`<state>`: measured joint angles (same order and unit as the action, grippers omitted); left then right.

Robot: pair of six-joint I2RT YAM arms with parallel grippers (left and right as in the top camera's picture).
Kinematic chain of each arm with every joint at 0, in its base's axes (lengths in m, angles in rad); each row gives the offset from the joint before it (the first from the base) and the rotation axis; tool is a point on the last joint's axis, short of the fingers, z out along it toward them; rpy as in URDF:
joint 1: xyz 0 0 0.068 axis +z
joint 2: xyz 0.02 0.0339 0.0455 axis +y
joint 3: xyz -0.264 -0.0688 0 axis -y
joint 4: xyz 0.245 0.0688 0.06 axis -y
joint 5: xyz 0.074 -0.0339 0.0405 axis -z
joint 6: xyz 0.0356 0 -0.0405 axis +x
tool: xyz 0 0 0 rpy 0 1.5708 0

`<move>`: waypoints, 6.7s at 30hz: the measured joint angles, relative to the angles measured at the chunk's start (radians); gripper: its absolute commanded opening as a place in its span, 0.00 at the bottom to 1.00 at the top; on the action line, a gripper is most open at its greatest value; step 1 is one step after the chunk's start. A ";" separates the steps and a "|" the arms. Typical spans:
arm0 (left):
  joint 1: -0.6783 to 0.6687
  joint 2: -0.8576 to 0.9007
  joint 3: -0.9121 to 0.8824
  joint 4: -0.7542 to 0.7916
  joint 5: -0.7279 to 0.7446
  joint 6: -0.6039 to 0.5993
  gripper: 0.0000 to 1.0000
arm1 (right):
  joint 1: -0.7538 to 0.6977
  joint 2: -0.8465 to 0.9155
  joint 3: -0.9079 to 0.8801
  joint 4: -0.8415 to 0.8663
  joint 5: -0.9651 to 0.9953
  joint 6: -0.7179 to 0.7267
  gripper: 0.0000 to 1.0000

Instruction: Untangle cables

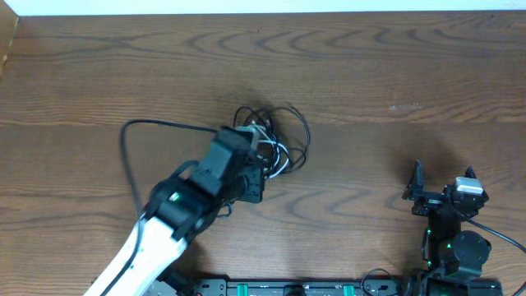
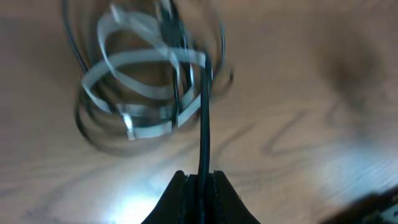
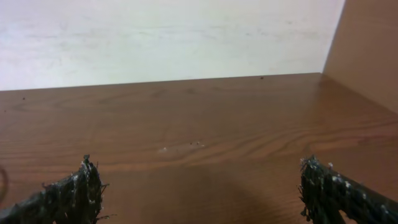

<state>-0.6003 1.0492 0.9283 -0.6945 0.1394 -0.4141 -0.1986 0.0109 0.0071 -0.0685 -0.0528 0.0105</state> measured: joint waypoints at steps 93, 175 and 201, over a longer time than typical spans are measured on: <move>0.304 0.310 0.011 0.012 -0.236 -0.399 0.08 | 0.000 0.000 0.000 0.000 0.001 0.000 0.99; 0.304 0.316 0.011 0.039 -0.003 -0.480 0.08 | 0.510 1.197 0.459 0.164 -0.332 0.772 0.99; 0.230 0.316 0.011 0.047 0.024 -0.449 0.08 | 0.689 1.592 0.469 0.745 -0.280 0.895 0.90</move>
<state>-0.3702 1.3655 0.9390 -0.6479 0.1631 -0.8627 0.4908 1.6028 0.4759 0.6769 -0.3328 0.9051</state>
